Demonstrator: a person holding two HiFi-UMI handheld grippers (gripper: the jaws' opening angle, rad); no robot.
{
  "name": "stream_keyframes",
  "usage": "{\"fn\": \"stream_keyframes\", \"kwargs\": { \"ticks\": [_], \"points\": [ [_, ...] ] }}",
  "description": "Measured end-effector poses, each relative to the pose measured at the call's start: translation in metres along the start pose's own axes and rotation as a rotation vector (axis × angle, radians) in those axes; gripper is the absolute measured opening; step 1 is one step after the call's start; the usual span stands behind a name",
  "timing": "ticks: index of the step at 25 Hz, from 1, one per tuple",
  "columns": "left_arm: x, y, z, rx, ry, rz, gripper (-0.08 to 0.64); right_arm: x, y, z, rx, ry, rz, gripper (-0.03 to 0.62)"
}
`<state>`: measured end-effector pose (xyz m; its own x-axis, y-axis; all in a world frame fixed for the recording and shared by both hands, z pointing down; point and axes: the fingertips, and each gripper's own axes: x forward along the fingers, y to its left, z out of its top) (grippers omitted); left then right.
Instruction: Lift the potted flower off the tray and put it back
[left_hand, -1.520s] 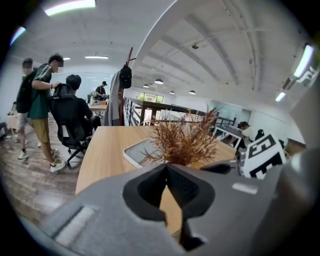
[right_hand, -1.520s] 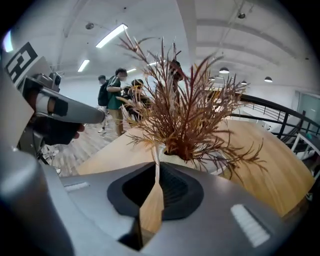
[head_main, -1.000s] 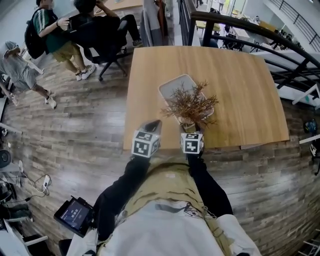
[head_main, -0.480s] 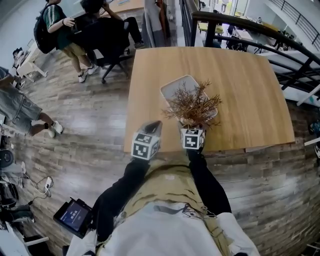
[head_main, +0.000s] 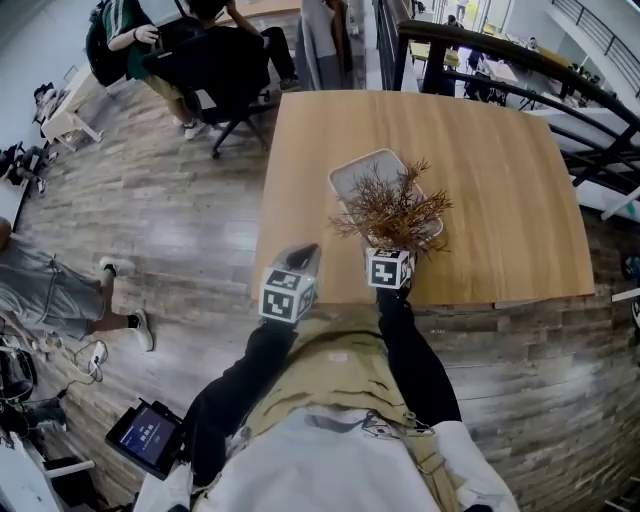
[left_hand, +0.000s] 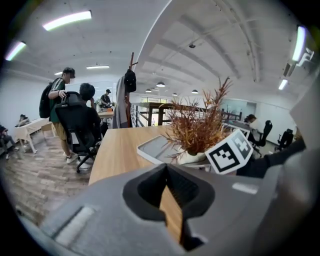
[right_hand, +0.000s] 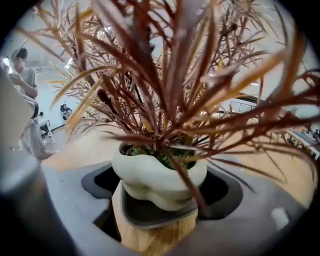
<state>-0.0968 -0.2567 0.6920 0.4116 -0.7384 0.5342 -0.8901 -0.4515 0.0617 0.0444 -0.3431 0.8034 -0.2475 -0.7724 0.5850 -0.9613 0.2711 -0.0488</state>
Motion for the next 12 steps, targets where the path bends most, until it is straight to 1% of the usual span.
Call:
{"fn": "stream_keyframes", "kwargs": {
  "ticks": [4,8,12],
  "points": [
    [-0.005,-0.005,0.004,-0.01,0.01,0.005,0.002,-0.009,-0.002,0.005,0.009,0.029,0.017,0.476],
    [-0.019,-0.007,0.01,-0.02,0.011,0.0,0.002,-0.026,0.005,0.01,0.017,0.066,0.035,0.474],
    [-0.021,-0.008,0.027,-0.032,0.007,-0.003,0.002,-0.041,0.007,0.031,0.018,0.091,0.056,0.474]
  ]
}}
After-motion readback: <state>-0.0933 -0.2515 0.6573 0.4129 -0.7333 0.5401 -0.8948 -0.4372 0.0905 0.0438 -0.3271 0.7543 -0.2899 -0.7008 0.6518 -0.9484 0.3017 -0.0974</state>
